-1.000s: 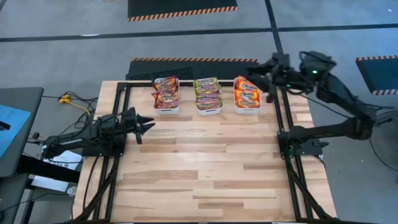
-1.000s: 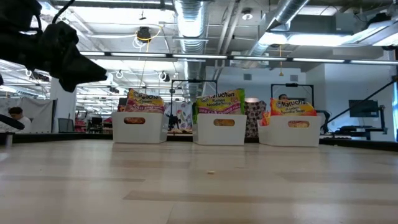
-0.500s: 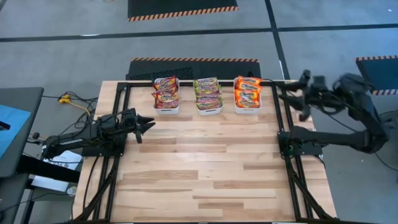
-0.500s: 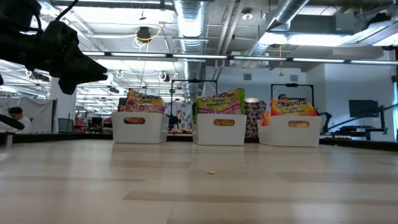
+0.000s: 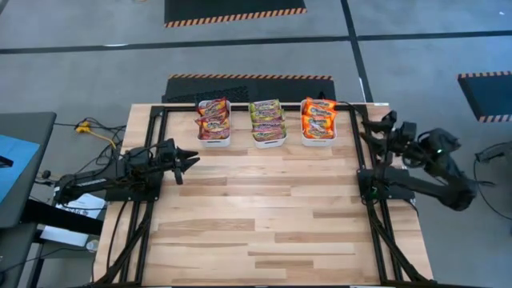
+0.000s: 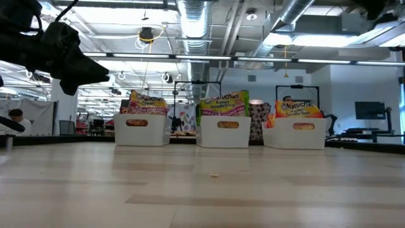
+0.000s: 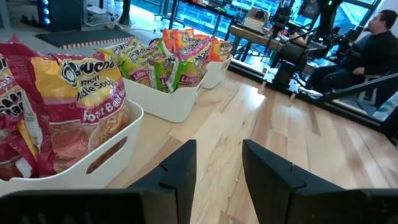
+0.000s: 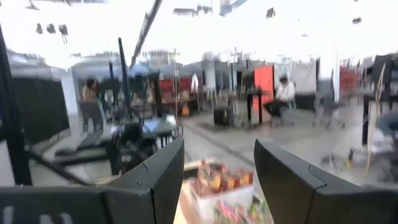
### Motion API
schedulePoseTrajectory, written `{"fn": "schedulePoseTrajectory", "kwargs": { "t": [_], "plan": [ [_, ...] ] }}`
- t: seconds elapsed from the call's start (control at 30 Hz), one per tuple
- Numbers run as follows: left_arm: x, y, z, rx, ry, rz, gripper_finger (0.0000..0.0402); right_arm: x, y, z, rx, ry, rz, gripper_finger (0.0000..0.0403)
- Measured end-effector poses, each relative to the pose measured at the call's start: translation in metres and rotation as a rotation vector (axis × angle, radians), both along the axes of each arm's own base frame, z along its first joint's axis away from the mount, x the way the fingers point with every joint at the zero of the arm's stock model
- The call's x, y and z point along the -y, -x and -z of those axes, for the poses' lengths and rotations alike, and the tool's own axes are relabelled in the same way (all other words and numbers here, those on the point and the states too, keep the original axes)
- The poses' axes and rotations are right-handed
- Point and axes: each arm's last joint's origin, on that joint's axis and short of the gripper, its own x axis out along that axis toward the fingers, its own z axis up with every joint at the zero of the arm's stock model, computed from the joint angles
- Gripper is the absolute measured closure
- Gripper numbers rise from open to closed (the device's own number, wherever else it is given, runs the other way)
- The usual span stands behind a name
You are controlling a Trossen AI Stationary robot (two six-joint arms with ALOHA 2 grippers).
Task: Sort Maruchan noodles
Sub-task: Return to Home Position
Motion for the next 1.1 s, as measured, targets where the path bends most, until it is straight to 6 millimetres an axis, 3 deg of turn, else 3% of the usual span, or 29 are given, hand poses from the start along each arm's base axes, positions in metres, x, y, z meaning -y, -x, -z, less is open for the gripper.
{"fn": "schedulePoseTrajectory", "kwargs": {
  "t": [0.1, 0.4, 0.7, 0.97, 1.1],
  "plan": [
    [0.0, 0.0, 0.0, -0.001, -0.002, 0.0, 0.0287, 0.004, -0.008, 0.022, 0.021, 0.001, 0.033, 0.0182],
    [0.0, 0.0, 0.0, 0.0, 0.001, 0.0, 0.0287, 0.018, -0.041, 0.083, -0.13, -0.092, 0.067, 0.0182],
    [0.0, 0.0, 0.0, 0.0, 0.003, 0.0, 0.0288, 0.02, -0.057, 0.111, -0.093, -0.138, -0.035, 0.0182],
    [0.0, 0.0, 0.0, 0.0, 0.003, 0.0, 0.0288, 0.007, -0.064, 0.119, -0.079, -0.122, -0.207, 0.0182],
    [0.0, 0.0, 0.0, 0.0, 0.004, 0.0, 0.0288, 0.003, -0.069, 0.133, -0.086, -0.126, -0.23, 0.0182]
  ]
}}
